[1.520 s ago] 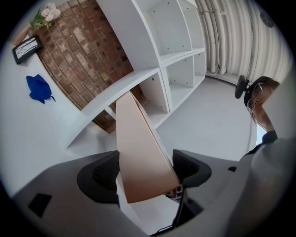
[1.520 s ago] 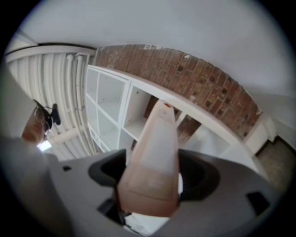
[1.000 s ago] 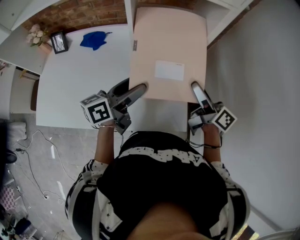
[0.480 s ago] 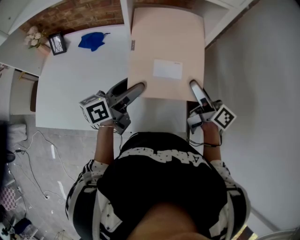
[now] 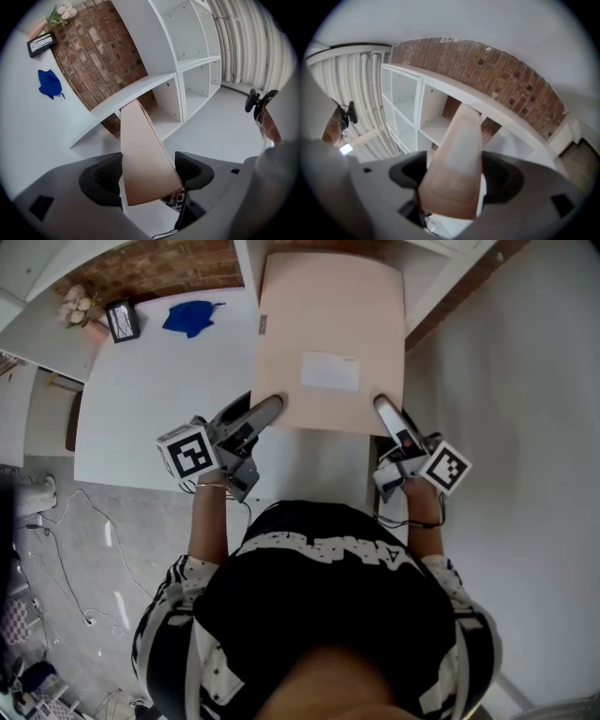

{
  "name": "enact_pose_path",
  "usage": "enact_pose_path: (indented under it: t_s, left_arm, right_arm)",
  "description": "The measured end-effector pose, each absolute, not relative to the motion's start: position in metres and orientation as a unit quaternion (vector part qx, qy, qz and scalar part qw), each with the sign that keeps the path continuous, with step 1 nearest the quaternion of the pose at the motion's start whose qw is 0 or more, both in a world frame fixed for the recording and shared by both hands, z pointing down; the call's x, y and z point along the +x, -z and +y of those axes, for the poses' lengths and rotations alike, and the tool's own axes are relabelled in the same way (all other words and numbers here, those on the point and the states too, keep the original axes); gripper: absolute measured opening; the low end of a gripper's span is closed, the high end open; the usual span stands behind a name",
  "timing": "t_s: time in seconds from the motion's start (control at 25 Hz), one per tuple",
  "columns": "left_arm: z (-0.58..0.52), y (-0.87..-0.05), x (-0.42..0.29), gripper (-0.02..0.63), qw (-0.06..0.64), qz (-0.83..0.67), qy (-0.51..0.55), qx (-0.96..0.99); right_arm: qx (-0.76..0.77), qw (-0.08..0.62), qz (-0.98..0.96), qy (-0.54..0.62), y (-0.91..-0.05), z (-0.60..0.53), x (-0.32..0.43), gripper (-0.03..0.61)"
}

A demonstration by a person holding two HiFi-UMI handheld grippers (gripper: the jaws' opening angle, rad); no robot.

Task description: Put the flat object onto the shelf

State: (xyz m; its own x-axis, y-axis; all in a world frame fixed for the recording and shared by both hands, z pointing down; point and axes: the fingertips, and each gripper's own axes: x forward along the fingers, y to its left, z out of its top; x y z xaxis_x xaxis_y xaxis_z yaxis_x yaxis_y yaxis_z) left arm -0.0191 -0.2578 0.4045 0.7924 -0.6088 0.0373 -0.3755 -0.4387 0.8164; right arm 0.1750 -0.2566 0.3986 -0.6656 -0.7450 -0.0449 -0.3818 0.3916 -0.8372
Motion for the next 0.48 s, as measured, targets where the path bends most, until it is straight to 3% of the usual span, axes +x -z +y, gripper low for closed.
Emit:
enact_pose_path:
  t_s: [0.48]
  left_arm:
    - [-0.253, -0.392, -0.014, 0.351, 0.446, -0.293, 0.160, 0.831]
  right_arm:
    - [-0.329, 0.192, 0.827, 0.414, -0.393, -0.244, 0.178, 0.354]
